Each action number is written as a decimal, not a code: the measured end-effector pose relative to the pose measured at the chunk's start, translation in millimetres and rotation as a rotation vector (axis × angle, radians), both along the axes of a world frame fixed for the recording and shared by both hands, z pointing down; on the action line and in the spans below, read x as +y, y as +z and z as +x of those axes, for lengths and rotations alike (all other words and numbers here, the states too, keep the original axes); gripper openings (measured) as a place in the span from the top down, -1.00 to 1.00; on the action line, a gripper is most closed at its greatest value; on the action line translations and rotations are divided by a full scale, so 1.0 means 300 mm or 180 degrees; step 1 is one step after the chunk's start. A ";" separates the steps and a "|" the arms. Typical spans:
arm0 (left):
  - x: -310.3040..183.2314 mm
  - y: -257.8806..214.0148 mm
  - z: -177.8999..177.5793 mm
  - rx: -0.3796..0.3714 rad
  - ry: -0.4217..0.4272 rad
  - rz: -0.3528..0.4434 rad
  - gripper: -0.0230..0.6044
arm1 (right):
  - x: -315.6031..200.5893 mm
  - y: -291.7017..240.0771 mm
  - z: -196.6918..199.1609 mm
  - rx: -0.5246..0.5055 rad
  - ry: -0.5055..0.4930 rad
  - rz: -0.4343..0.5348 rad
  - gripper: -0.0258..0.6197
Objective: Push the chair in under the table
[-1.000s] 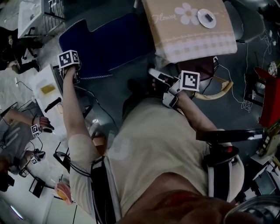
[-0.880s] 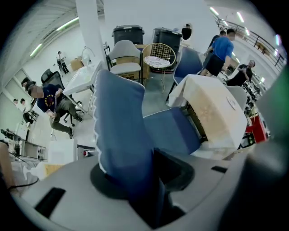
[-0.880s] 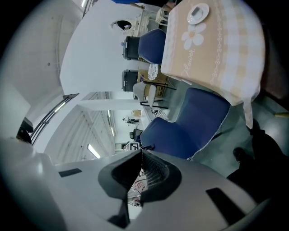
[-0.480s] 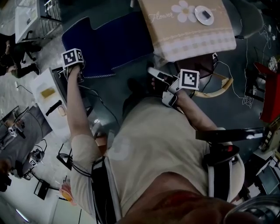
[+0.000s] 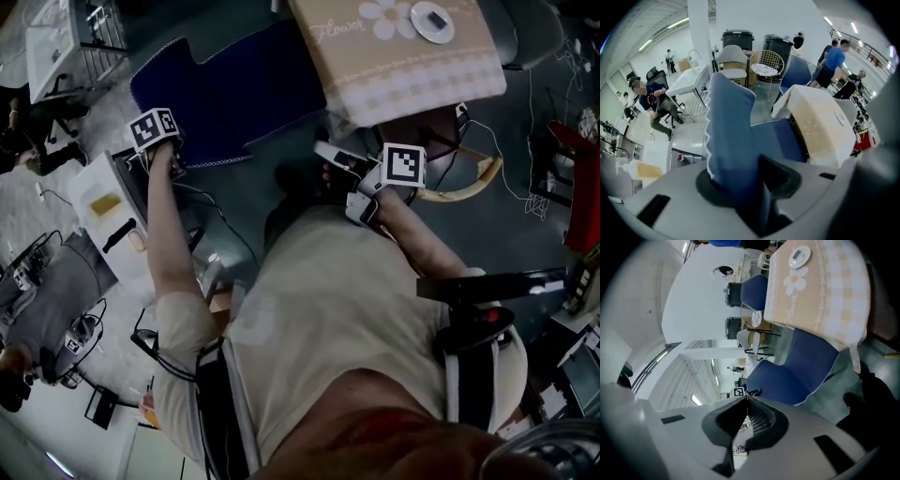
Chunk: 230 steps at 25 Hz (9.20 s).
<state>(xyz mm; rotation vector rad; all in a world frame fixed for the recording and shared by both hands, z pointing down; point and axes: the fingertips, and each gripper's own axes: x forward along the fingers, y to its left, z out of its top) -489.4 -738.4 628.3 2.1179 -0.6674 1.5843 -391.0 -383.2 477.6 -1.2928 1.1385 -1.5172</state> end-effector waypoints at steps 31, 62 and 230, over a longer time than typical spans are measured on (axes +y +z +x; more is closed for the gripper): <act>0.048 0.011 0.107 0.0089 0.0012 -0.0013 0.49 | 0.026 0.016 -0.005 -0.0027 0.0044 -0.0009 0.88; 0.054 0.004 0.170 -0.0029 -0.0048 0.0084 0.49 | 0.046 0.040 0.003 -0.0189 0.0156 -0.0176 0.88; 0.578 -0.029 -0.282 0.1578 -0.0464 -0.0616 0.90 | 0.010 -0.173 -0.465 0.0445 -0.0511 0.0389 0.88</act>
